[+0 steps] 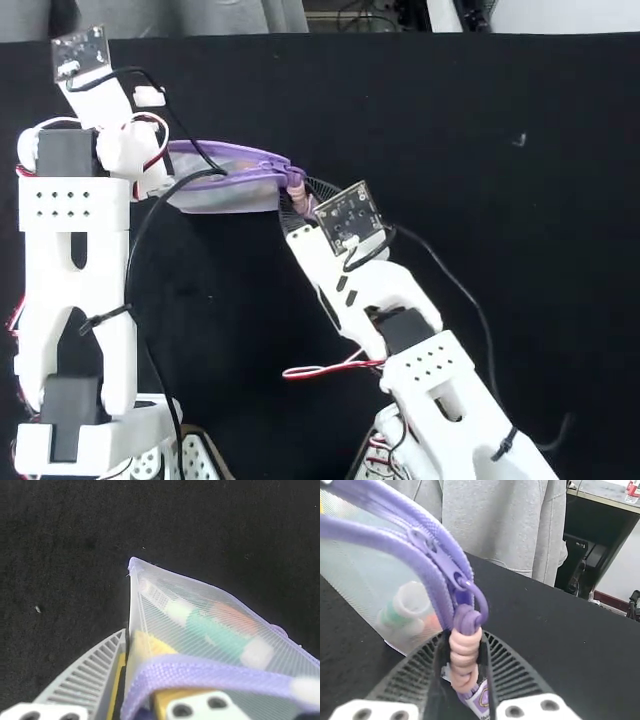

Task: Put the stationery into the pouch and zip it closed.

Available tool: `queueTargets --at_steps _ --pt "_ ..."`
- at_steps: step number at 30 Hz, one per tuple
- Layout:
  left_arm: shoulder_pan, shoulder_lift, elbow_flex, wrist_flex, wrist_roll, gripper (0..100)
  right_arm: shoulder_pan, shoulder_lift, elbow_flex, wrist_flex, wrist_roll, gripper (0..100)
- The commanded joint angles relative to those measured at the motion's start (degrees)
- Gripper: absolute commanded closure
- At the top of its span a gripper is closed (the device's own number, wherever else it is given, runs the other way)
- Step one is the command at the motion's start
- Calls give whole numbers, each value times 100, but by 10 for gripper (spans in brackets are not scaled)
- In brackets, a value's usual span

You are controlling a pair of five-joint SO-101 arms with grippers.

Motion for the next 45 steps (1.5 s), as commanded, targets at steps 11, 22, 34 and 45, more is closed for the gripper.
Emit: queueTargets --at_steps 11,22,34,45 --pt "523 0 -207 -862 -79 823 633 13 -2774 3095 -9 988" --pt "1226 141 -268 -2426 -70 822 659 13 -4699 6180 651 988" --pt "2466 3218 -4409 -1240 -255 787 1600 57 -5244 7358 774 988" --pt "3741 5178 -8514 615 -563 772 1952 40 -5042 8123 1029 988"
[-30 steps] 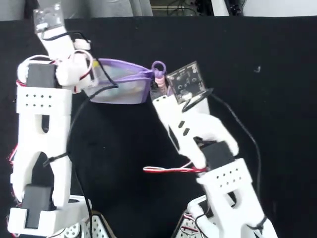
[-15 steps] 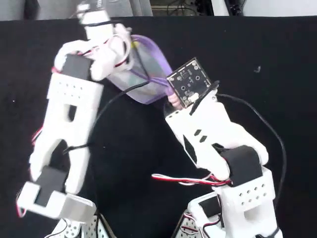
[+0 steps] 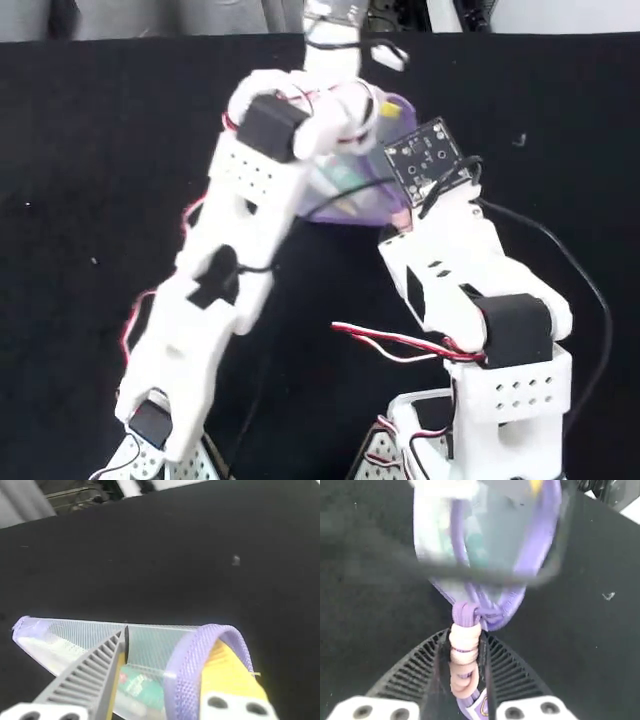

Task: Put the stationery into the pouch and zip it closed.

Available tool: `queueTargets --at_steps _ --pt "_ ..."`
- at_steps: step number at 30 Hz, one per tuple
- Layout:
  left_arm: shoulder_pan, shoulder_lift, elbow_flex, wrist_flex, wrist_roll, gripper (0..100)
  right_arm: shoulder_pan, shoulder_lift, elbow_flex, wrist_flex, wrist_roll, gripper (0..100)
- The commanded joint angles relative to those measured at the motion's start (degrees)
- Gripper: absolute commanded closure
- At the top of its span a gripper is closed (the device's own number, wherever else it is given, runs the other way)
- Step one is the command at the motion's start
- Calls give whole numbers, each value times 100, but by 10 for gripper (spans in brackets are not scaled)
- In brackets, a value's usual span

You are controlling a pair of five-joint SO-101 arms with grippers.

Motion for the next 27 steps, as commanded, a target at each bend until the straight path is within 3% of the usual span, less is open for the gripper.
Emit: queueTargets --at_steps 1,10,17,27 --pt "523 255 -1235 527 -9 772 88 48 -40 18 44 988" --pt "796 -9 -1156 721 18 772 870 13 215 -62 70 988" --pt "884 -26 -1130 730 35 771 967 13 356 -149 35 988" --pt "259 -791 -1182 730 -18 773 1459 31 365 -255 26 988"
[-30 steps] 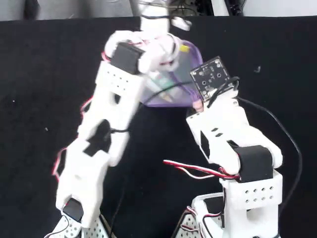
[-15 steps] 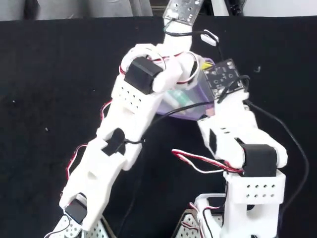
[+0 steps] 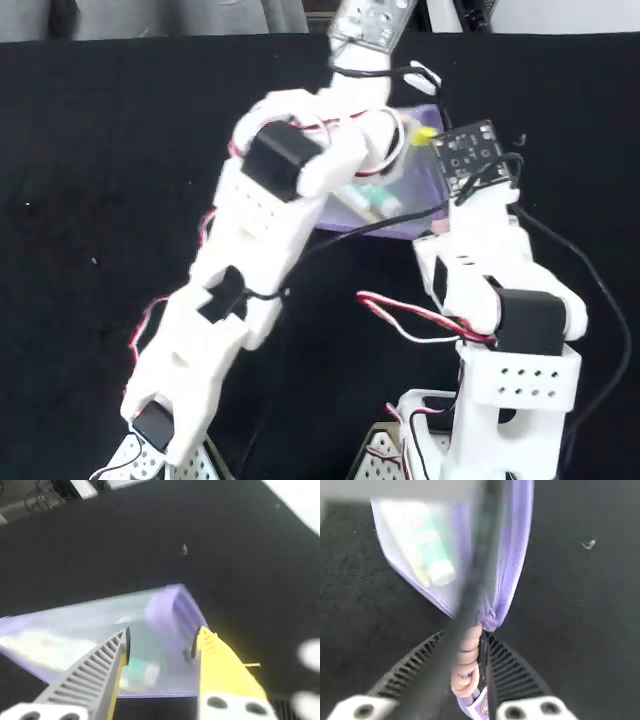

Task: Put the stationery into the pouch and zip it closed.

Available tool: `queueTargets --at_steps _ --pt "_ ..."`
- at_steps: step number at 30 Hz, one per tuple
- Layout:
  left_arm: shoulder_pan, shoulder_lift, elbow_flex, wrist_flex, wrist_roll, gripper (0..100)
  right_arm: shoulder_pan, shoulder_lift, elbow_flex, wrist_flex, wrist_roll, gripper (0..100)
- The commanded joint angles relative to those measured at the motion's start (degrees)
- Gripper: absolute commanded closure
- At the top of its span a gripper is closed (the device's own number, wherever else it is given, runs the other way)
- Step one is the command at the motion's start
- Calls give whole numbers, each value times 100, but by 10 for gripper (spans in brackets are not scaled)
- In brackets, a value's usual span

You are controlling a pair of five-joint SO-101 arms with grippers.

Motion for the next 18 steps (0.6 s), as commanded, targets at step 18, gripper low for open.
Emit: queueTargets --at_steps 18 --pt "-1622 -1547 -48 35 0 777 -158 66 198 -501 9 988"
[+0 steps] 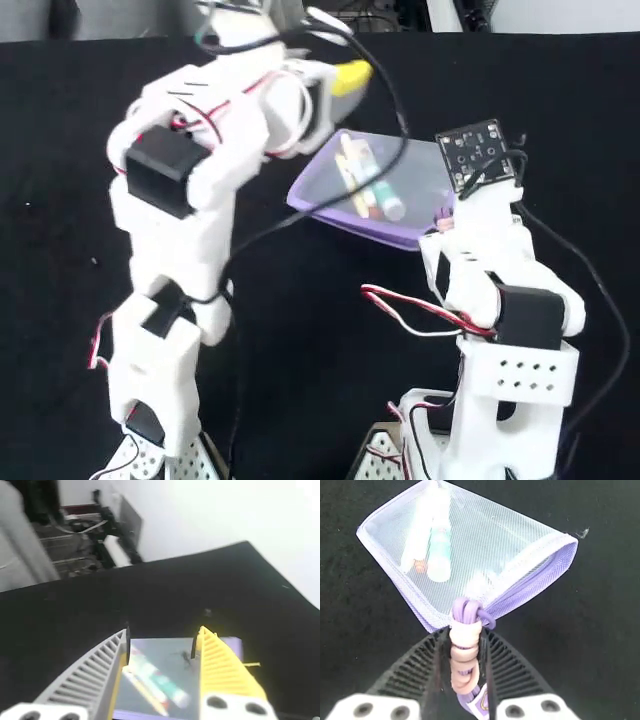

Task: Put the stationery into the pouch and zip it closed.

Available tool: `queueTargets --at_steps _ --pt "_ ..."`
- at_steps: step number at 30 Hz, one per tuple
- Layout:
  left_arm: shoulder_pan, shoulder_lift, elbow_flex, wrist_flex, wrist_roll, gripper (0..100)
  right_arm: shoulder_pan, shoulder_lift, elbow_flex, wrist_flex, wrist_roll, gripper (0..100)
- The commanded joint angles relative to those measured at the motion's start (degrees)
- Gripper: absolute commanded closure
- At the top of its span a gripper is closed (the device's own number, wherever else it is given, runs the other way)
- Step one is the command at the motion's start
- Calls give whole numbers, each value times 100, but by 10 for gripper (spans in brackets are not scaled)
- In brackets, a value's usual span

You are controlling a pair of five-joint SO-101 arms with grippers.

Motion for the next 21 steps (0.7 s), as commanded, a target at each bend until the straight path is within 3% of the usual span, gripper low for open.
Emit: queueTargets --at_steps 1,6,11,16,21 --pt "-681 -308 119 26 -9 777 -457 57 -75 -193 9 988" --pt "-875 -1090 1815 35 -44 777 -1284 57 -338 -185 0 988" --pt "-866 -2681 4163 18 -79 774 -1749 57 -787 -176 0 988" --pt "-866 -4413 6185 -9 -791 774 -2163 57 -1086 -176 -264 988" --pt "-822 -5723 7873 -229 -905 772 -2585 57 -1182 -176 -316 988"
